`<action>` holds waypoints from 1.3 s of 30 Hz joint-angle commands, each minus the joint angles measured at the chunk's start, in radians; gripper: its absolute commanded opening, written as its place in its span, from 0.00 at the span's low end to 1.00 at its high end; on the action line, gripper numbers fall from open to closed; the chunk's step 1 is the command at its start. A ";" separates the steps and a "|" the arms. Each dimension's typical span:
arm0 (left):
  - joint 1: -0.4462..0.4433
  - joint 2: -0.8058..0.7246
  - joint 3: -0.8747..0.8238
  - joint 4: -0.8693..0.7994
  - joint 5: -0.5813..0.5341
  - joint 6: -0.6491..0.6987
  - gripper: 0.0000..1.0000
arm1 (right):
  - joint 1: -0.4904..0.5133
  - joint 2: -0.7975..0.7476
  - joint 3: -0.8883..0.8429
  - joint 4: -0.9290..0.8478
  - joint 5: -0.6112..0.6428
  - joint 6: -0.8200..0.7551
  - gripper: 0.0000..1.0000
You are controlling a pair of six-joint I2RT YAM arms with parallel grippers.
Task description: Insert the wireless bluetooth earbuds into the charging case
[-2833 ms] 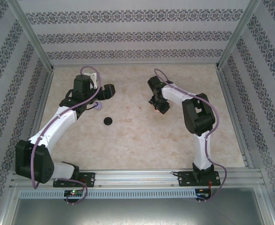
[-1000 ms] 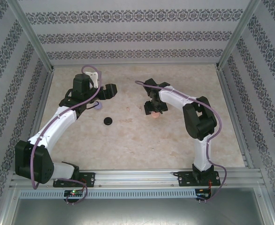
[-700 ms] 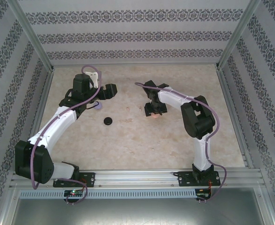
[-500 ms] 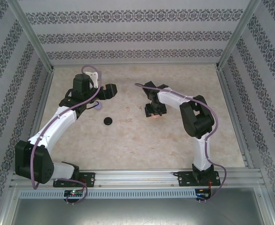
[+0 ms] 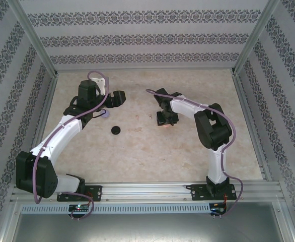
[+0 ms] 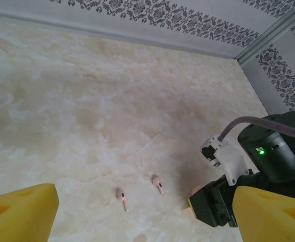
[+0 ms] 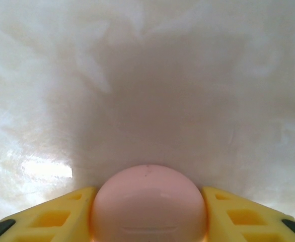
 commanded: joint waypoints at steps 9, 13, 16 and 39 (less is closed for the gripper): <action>-0.042 0.004 -0.219 0.381 0.140 -0.113 0.87 | -0.017 -0.272 -0.088 0.137 -0.120 0.357 0.34; -0.104 0.027 -0.272 0.508 0.150 -0.106 0.86 | -0.052 -0.326 -0.103 0.249 -0.158 0.598 0.34; -0.144 0.047 -0.306 0.603 0.162 -0.081 0.86 | -0.059 -0.342 -0.112 0.324 -0.172 0.764 0.33; -0.211 0.348 -0.269 1.139 0.235 -0.195 0.72 | 0.051 -0.412 -0.106 0.478 -0.130 1.096 0.32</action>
